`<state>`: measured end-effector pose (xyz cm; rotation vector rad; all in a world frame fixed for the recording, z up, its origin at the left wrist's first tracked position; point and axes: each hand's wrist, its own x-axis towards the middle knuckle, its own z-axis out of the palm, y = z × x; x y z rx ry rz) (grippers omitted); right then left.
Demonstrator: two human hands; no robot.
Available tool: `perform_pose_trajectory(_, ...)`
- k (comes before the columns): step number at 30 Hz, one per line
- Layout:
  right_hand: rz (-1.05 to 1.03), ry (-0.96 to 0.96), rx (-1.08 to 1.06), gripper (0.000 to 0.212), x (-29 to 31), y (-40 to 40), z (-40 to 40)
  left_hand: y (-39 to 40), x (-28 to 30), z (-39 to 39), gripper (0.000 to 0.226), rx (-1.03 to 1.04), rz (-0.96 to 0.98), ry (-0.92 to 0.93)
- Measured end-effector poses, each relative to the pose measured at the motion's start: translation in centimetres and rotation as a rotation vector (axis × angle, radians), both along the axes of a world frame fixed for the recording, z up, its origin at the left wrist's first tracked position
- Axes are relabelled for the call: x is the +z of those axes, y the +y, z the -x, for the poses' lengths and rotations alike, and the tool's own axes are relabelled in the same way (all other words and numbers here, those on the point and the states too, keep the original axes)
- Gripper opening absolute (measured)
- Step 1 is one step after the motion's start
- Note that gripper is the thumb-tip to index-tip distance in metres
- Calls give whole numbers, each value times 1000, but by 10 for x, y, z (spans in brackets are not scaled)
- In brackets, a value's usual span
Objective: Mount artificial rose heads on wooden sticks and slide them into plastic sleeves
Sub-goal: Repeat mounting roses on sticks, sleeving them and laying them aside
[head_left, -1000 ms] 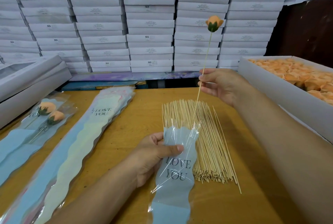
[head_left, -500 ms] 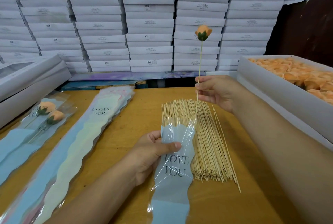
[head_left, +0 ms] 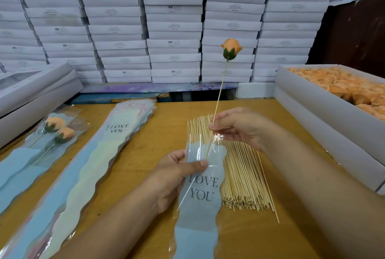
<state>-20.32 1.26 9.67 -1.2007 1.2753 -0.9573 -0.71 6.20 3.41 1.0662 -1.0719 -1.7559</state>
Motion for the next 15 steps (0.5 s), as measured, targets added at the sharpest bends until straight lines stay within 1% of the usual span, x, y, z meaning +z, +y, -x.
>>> perform_pose_trajectory(2, -14, 67, 28, 13, -3, 1, -2, 0, 0, 0, 28, -1, 3, 10)
perform_pose_trajectory(5, -32, 102, 57, 8, -6, 3, -5, 0, -1, 1, 16, -13, 15, 10)
perform_pose_trajectory(7, -35, 125, 82, 8, -7, 5, -6, 0, -1, 1, 17, -17, 20, 4)
perform_pose_trajectory(9, -18, 82, 67, 13, -5, 5, -6, 0, -2, 1, 27, -25, 16, 2)
perform_pose_trajectory(10, 2, 34, 28, 14, -3, 3, -6, 0, -2, 1, 27, -31, 12, 3)
perform_pose_trajectory(13, 68, -108, -129, 9, 5, -6, -5, 1, -2, 1, 22, -45, 3, 0)
perform_pose_trajectory(15, 92, -136, -183, 7, 10, -9, -6, 1, -2, 2, 30, -52, -7, -3)
